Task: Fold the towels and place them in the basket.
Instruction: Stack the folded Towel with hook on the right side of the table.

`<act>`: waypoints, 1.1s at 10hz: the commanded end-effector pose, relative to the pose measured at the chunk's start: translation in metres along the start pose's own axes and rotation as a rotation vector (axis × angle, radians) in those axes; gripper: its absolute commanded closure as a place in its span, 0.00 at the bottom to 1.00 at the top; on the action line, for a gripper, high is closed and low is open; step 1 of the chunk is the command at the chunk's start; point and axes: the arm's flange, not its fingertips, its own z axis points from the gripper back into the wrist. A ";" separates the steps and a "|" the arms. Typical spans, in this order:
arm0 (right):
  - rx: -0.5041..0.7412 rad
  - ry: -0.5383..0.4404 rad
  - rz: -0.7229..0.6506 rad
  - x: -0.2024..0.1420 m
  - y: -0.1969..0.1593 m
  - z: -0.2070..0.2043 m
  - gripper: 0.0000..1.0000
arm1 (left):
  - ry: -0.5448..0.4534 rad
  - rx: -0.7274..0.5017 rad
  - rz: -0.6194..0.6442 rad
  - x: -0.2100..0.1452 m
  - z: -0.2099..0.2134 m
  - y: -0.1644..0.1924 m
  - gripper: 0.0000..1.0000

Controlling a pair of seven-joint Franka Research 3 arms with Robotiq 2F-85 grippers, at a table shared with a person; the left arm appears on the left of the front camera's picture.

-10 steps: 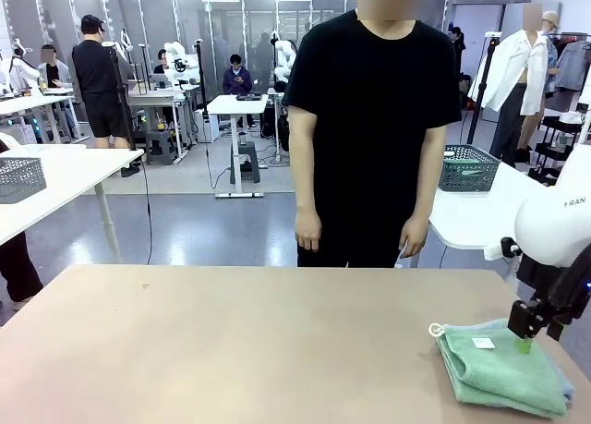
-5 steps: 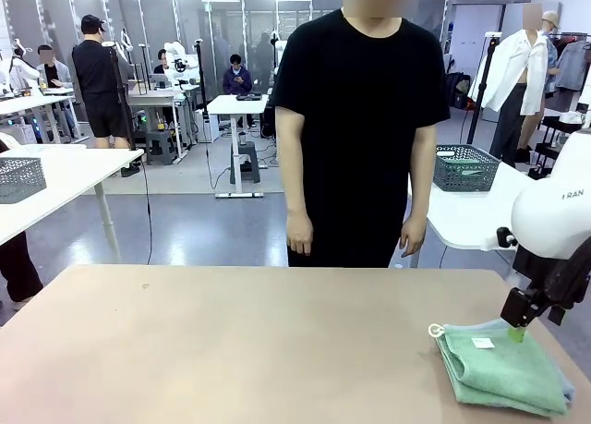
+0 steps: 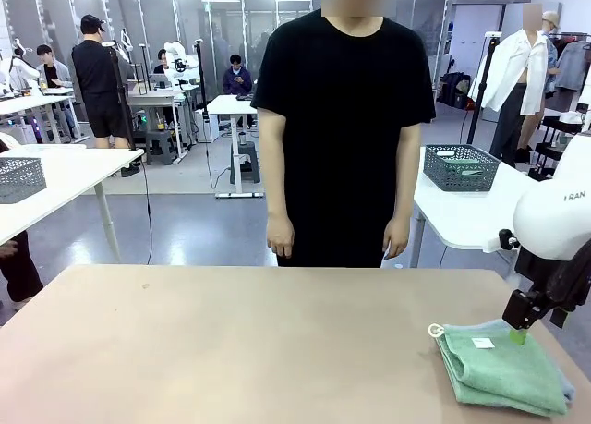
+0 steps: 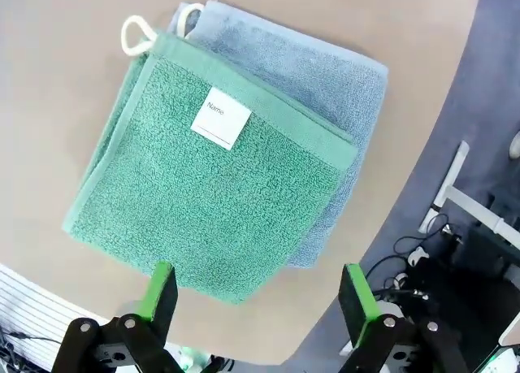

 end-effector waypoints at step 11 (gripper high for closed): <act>-0.004 -0.067 0.162 -0.003 0.014 0.123 0.00 | 0.002 0.005 -0.002 0.001 0.002 0.000 0.00</act>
